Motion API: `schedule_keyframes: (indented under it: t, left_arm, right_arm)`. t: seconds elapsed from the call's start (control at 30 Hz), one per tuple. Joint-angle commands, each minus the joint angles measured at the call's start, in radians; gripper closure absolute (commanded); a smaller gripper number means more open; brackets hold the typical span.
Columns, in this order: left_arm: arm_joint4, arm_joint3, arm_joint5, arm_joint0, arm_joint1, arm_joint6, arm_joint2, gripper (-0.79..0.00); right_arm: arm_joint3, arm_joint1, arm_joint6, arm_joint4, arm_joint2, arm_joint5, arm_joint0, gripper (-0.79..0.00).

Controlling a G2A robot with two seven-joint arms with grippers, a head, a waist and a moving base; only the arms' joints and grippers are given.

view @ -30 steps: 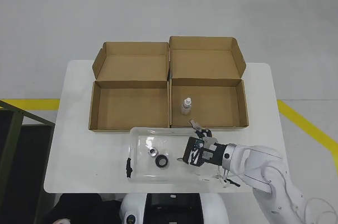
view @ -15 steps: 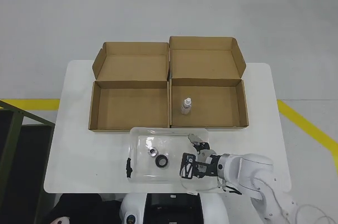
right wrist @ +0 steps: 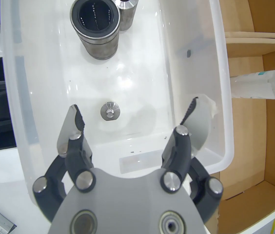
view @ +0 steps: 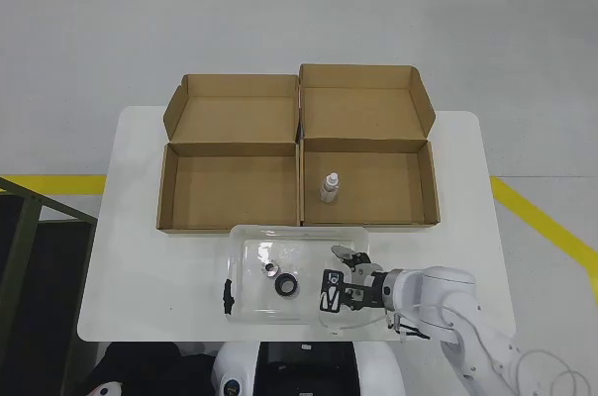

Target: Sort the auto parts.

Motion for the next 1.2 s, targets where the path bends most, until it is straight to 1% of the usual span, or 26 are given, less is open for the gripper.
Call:
schedule_keyframes:
  t: [0.0, 0.23, 0.47, 0.73, 0.93, 0.97, 1.03, 1.07, 1.1, 1.17]
  left_arm:
    - [0.0, 0.0, 0.0, 0.0, 0.0, 0.0, 0.0, -0.785]
    - [0.0, 0.0, 0.0, 0.0, 0.0, 0.0, 0.0, -0.785]
    - [0.0, 0.0, 0.0, 0.0, 0.0, 0.0, 0.0, -0.785]
    - [0.0, 0.0, 0.0, 0.0, 0.0, 0.0, 0.0, -0.785]
    - [0.0, 0.0, 0.0, 0.0, 0.0, 0.0, 0.0, -0.785]
    - [0.0, 0.0, 0.0, 0.0, 0.0, 0.0, 0.0, -0.785]
    - [0.0, 0.0, 0.0, 0.0, 0.0, 0.0, 0.0, -0.785]
    - [0.0, 0.0, 0.0, 0.0, 0.0, 0.0, 0.0, -0.785]
    - [0.0, 0.0, 0.0, 0.0, 0.0, 0.0, 0.0, -0.785]
    - [0.0, 0.0, 0.0, 0.0, 0.0, 0.0, 0.0, -0.785]
  right_arm:
    - [0.001, 0.001, 0.009, -0.006, -0.008, 0.003, 0.005, -0.548]
    - [0.017, 0.004, 0.034, -0.011, -0.04, -0.001, 0.02, -0.511]
    - [0.031, 0.007, 0.061, -0.01, -0.075, -0.013, 0.041, -0.379]
    - [0.042, 0.01, 0.096, 0.006, -0.11, -0.033, 0.062, -0.342]
    - [0.06, 0.012, 0.114, 0.017, -0.129, -0.031, 0.081, -0.228]
    - [0.063, 0.013, 0.115, 0.018, -0.131, -0.031, 0.085, -0.225]
    - [0.068, 0.013, 0.116, 0.023, -0.134, -0.029, 0.091, -0.169]
    - [0.07, 0.014, 0.117, 0.025, -0.135, -0.028, 0.094, -0.108]
    - [0.07, 0.014, 0.117, 0.027, -0.137, -0.028, 0.096, 0.0]
    - [0.066, 0.016, 0.117, 0.03, -0.14, -0.028, 0.102, 0.0]
